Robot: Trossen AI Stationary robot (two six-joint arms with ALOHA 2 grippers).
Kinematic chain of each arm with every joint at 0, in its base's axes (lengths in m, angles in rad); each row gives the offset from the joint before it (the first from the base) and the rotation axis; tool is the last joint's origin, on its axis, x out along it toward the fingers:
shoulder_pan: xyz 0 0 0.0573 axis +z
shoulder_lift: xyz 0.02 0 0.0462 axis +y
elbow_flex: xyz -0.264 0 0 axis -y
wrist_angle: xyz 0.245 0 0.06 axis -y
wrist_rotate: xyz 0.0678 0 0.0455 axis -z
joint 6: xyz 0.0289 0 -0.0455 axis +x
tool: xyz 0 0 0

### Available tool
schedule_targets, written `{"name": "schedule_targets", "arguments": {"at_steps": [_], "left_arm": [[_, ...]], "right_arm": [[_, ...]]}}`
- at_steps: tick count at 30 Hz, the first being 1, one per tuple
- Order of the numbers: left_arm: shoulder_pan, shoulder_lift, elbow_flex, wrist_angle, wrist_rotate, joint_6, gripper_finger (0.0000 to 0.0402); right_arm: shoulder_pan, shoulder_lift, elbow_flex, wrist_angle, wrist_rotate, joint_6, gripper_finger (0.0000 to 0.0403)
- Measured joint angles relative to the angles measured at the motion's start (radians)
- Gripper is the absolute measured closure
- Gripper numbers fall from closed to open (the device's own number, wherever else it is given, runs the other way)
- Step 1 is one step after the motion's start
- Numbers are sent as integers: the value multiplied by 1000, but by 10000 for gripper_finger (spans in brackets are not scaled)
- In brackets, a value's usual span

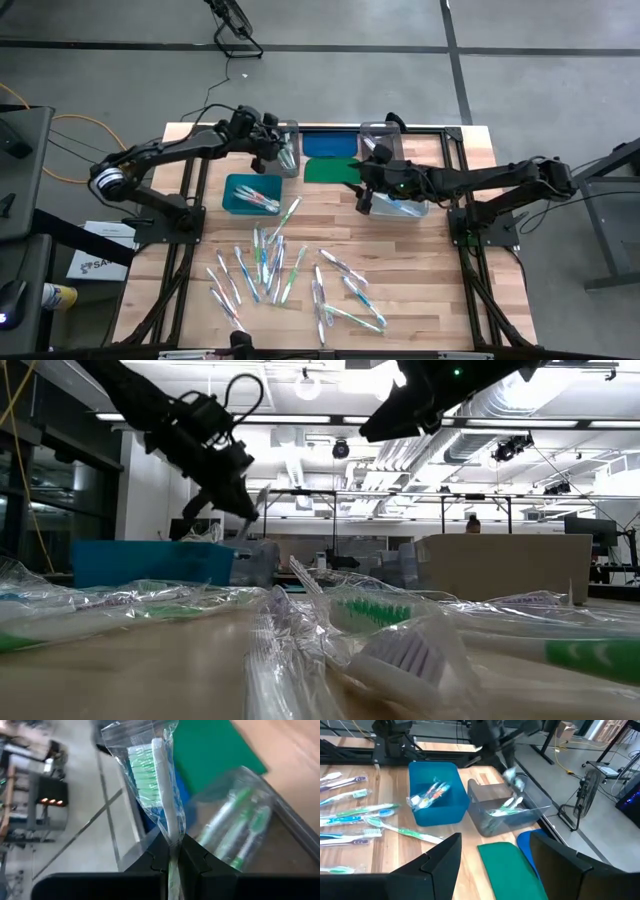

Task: Pick & Place Toothbrushes
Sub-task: Put the green toothbrush into the left black bin

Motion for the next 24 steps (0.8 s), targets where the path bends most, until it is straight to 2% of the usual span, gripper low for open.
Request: {"name": "schedule_targets", "arguments": {"at_steps": [4,9,15,22,24], "left_arm": [[-2,41,0,-7,2,94,383],[-1,61,0,-30,0,164,324],[-2,58,0,-40,-12,169,265],[-3,32,0,-45,-65,158,246],[-15,-1,0,-48,-77,99,246]], "right_arm": [[-1,0,0,-1,0,1,176],[1,0,0,-7,-5,22,176],[1,0,0,-49,-8,83,176],[24,0,0,-80,-12,107,176],[35,0,0,-95,-12,107,176]]}}
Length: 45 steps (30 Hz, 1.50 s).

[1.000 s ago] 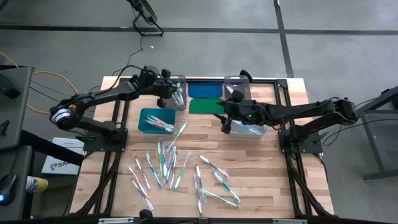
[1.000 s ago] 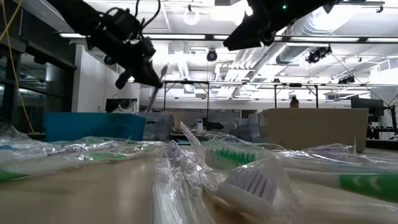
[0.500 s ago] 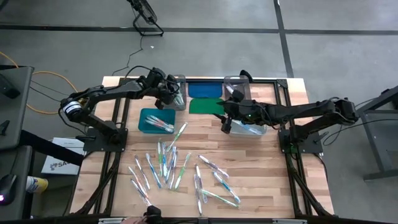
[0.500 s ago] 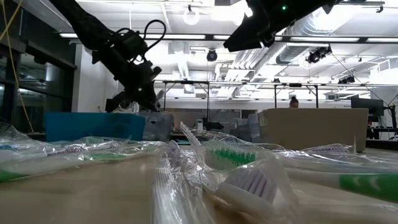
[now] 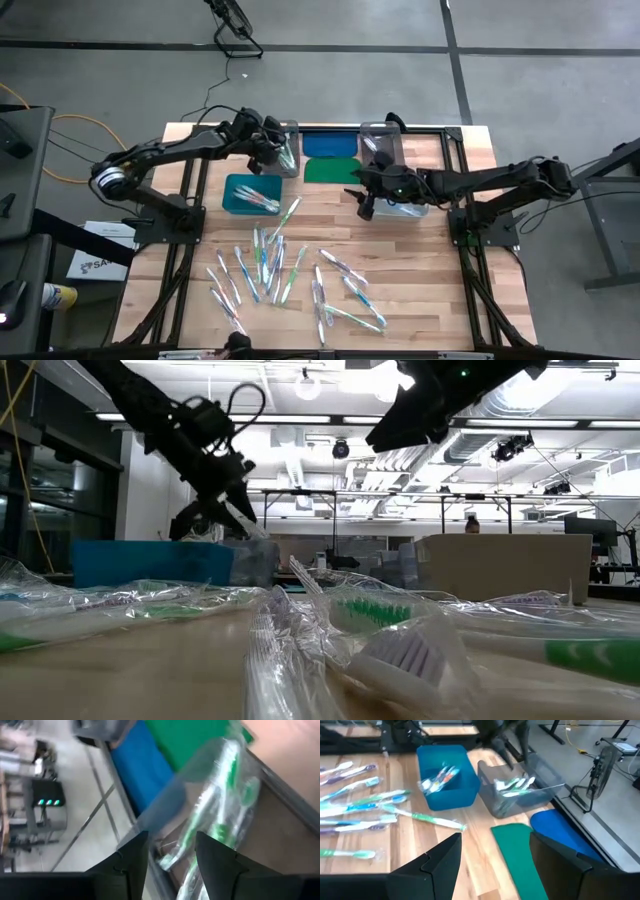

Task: Pick & Place Toothbrushes
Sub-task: Put the green toothbrush into the left black bin

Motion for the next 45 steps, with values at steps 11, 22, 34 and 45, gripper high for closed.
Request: {"name": "schedule_targets", "arguments": {"at_steps": [11,22,34,45], "left_arm": [[-182,-190,0,-179,-20,-556,245],[-532,-207,-1,-484,-195,-959,245],[-794,-207,-1,-487,-317,-1316,245],[-900,-111,-1,-482,-478,-1649,245]], "right_arm": [[11,0,0,-68,9,26,176],[11,0,0,-122,8,50,176],[12,0,0,-242,4,204,176],[67,1,0,-311,8,272,176]]}}
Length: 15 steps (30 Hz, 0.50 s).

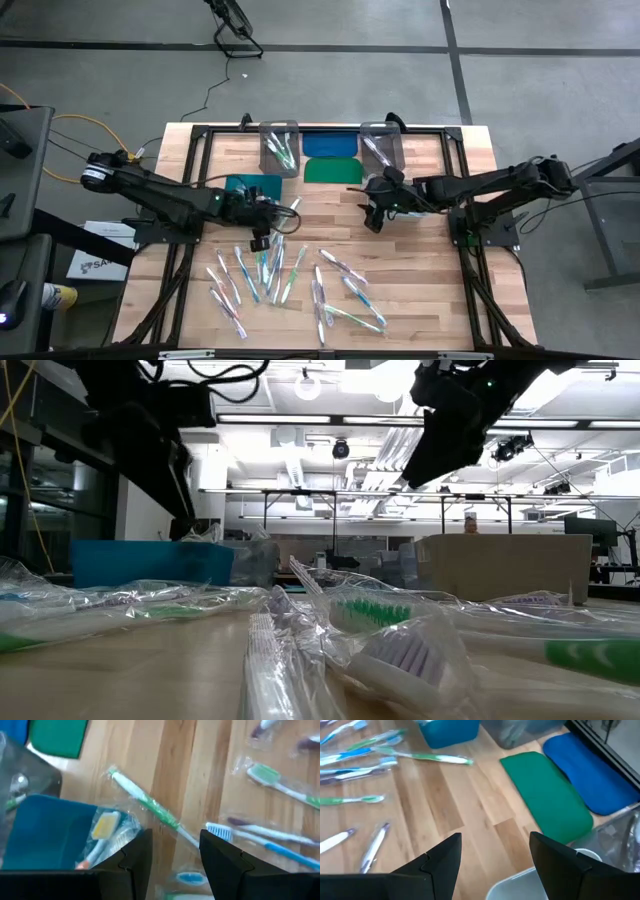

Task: Pick & Place Toothbrushes
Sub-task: Put the green toothbrush into the left black bin

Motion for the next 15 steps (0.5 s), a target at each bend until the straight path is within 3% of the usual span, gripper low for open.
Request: {"name": "schedule_targets", "arguments": {"at_steps": [7,15], "left_arm": [[-45,92,1,27,-116,-232,245],[-78,176,1,66,-145,-373,245]], "right_arm": [[65,0,-1,-79,44,12,176],[200,-10,-43,-124,165,67,176]]}}
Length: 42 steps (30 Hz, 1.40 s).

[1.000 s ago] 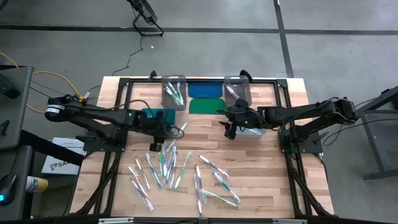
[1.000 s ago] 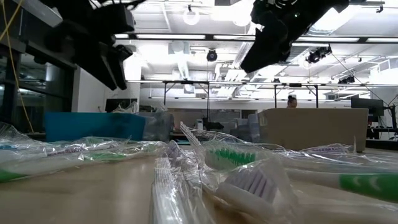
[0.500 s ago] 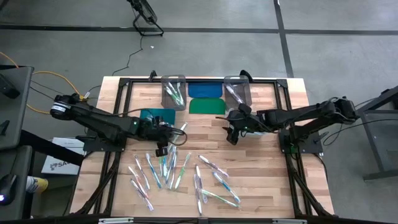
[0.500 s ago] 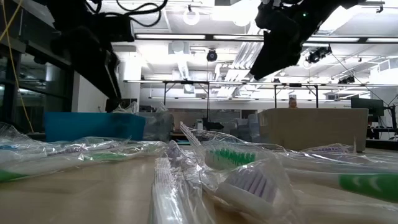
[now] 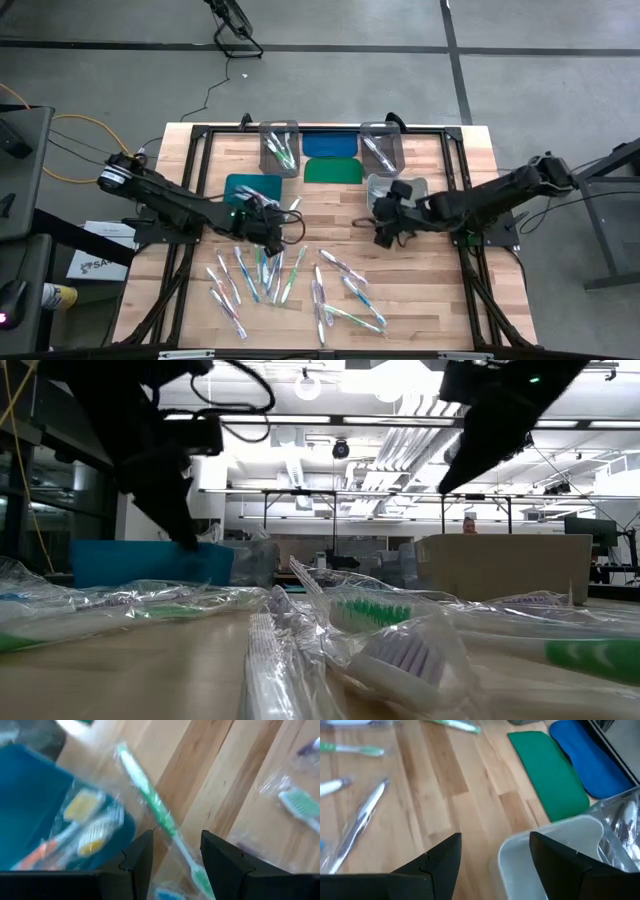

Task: Pick & Place Toothbrushes
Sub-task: Put the green toothbrush into the left black bin

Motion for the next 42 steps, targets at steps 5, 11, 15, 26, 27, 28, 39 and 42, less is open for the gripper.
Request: {"name": "schedule_targets", "arguments": {"at_steps": [5,11,15,26,27,28,39,42], "left_arm": [[-5,33,0,14,-37,-60,245],[-4,75,2,71,-59,-106,245],[-4,114,2,102,-57,-140,245],[-4,192,1,129,-17,-199,245],[-4,199,3,123,-9,-210,245],[-4,199,1,94,-5,-218,245],[-12,223,3,90,43,-240,270],[-25,224,2,104,43,-223,302]], "right_arm": [[97,-40,-3,-89,97,74,176],[207,-114,-20,-141,179,156,176],[253,-153,-62,-143,184,207,176],[327,-163,-100,-172,203,300,176],[332,-163,-100,-173,206,305,176],[336,-163,-100,-178,213,308,176],[351,-163,-100,-172,221,316,176],[351,-163,-100,-171,220,316,176]]}}
